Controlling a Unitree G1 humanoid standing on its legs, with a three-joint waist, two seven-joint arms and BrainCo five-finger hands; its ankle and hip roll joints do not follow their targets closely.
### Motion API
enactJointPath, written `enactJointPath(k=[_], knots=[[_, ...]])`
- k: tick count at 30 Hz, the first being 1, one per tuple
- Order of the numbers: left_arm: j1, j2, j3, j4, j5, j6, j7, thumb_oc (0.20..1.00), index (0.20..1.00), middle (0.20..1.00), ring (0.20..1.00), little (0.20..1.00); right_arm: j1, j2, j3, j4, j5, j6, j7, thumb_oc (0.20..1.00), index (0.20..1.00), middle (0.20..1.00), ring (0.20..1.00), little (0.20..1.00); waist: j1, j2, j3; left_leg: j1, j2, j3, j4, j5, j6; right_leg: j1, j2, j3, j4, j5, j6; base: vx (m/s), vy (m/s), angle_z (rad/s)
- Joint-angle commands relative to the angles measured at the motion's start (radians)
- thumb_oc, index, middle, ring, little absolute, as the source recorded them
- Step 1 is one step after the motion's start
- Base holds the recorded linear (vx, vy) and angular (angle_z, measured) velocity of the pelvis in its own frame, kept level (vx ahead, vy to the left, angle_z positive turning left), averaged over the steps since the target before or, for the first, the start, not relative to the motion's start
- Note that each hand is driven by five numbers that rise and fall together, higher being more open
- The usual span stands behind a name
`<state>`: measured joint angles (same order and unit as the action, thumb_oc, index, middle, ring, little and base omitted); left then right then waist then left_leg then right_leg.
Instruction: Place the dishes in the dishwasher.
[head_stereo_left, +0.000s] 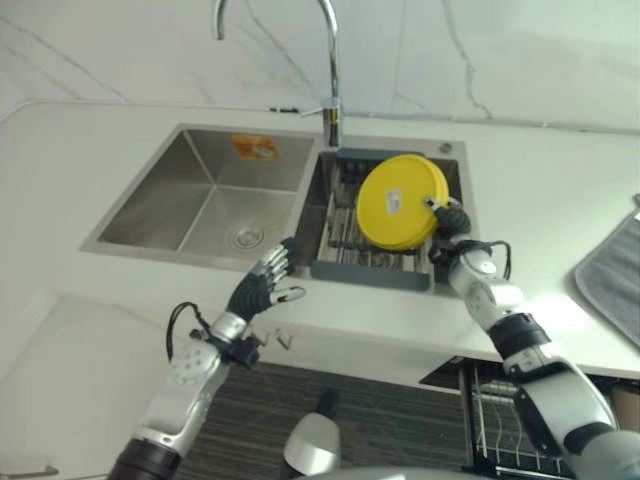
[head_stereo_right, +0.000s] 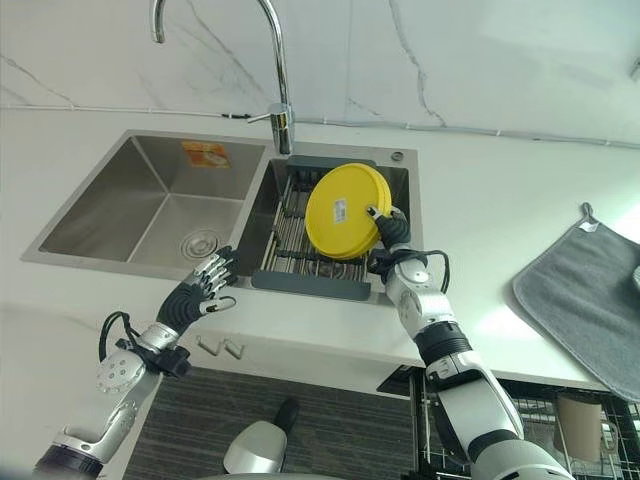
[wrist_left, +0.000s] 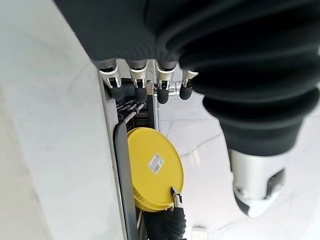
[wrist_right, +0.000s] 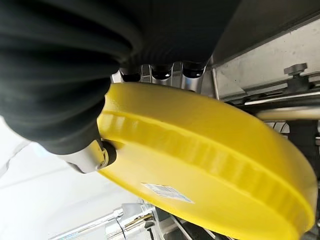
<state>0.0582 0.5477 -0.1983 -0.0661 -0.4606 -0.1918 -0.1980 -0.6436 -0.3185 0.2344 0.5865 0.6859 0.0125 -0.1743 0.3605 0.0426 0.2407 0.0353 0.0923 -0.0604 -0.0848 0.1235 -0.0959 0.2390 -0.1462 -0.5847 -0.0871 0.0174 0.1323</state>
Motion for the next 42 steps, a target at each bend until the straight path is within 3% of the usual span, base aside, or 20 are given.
enactJointPath(k=[1, 11, 17, 28, 31, 33, 36, 42], knots=[[-0.021, -0.002, -0.041, 0.005, -0.049, -0.044, 0.007, 1.000, 1.000, 1.000, 1.000, 1.000, -0.070, -0.012, 0.013, -0.036, 0.115, -0.123, 0.050, 0.200, 0.200, 0.200, 0.200, 0.200, -0.009, -0.001, -0.059, -0.034, 0.007, 0.089, 0.023, -0.076, 0.021, -0.068, -0.006, 0.055, 0.189, -0.155, -0.057, 0.00, 0.000, 0.00], [-0.049, -0.008, -0.057, 0.013, -0.025, -0.038, 0.055, 1.000, 1.000, 1.000, 1.000, 1.000, -0.021, 0.029, -0.023, -0.219, 0.136, -0.181, -0.050, 0.200, 0.200, 0.200, 0.200, 0.200, -0.073, -0.008, -0.075, -0.006, 0.025, 0.154, 0.026, -0.089, 0.027, -0.075, -0.012, 0.098, 0.189, -0.150, -0.047, -0.03, -0.051, -0.14], [-0.090, -0.022, -0.074, 0.031, -0.018, -0.024, 0.070, 1.000, 1.000, 1.000, 1.000, 1.000, -0.001, 0.014, -0.014, -0.295, 0.065, -0.185, -0.090, 0.200, 0.200, 0.200, 0.200, 0.200, -0.134, -0.015, -0.092, 0.016, 0.038, 0.199, 0.040, -0.106, 0.027, -0.091, -0.008, 0.149, 0.162, -0.127, -0.043, -0.07, -0.086, -0.39], [-0.132, -0.044, -0.108, 0.031, -0.006, -0.006, 0.079, 1.000, 1.000, 1.000, 1.000, 1.000, 0.127, -0.019, -0.057, -0.443, 0.107, -0.244, -0.068, 0.200, 0.200, 0.200, 0.200, 0.200, -0.267, -0.038, -0.110, 0.068, 0.063, 0.302, 0.066, -0.140, 0.020, -0.110, 0.003, 0.264, 0.096, -0.078, -0.025, -0.06, -0.091, -0.46], [-0.150, -0.056, -0.121, 0.027, -0.001, -0.001, 0.076, 1.000, 1.000, 1.000, 1.000, 1.000, 0.193, -0.027, -0.095, -0.507, 0.122, -0.268, -0.065, 0.200, 0.200, 0.200, 0.200, 0.200, -0.323, -0.045, -0.117, 0.081, 0.071, 0.353, 0.090, -0.156, 0.019, -0.121, 0.003, 0.301, 0.086, -0.064, -0.022, -0.05, -0.091, -0.64], [-0.151, -0.058, -0.123, 0.027, 0.000, -0.003, 0.082, 1.000, 1.000, 1.000, 1.000, 1.000, 0.205, -0.030, -0.102, -0.519, 0.128, -0.265, -0.058, 0.200, 0.200, 0.200, 0.200, 0.200, -0.331, -0.046, -0.119, 0.082, 0.073, 0.362, 0.095, -0.160, 0.020, -0.123, 0.002, 0.307, 0.084, -0.062, -0.021, -0.04, -0.075, -0.67], [-0.140, -0.078, -0.121, 0.015, 0.023, -0.006, 0.049, 1.000, 1.000, 1.000, 1.000, 1.000, 0.362, -0.044, -0.189, -0.615, 0.155, -0.315, -0.040, 0.200, 0.200, 0.200, 0.200, 0.200, -0.407, -0.056, -0.130, 0.089, 0.076, 0.428, 0.145, -0.200, 0.032, -0.151, -0.001, 0.356, 0.077, -0.039, -0.015, -0.06, -0.117, -0.71], [-0.138, -0.085, -0.116, 0.004, 0.032, 0.001, 0.055, 1.000, 1.000, 1.000, 1.000, 1.000, 0.459, -0.046, -0.257, -0.664, 0.219, -0.330, 0.020, 0.200, 0.200, 0.200, 0.200, 0.200, -0.458, -0.055, -0.135, 0.103, 0.076, 0.466, 0.146, -0.210, 0.039, -0.166, 0.000, 0.386, 0.071, -0.025, -0.009, -0.02, -0.032, -0.42]])
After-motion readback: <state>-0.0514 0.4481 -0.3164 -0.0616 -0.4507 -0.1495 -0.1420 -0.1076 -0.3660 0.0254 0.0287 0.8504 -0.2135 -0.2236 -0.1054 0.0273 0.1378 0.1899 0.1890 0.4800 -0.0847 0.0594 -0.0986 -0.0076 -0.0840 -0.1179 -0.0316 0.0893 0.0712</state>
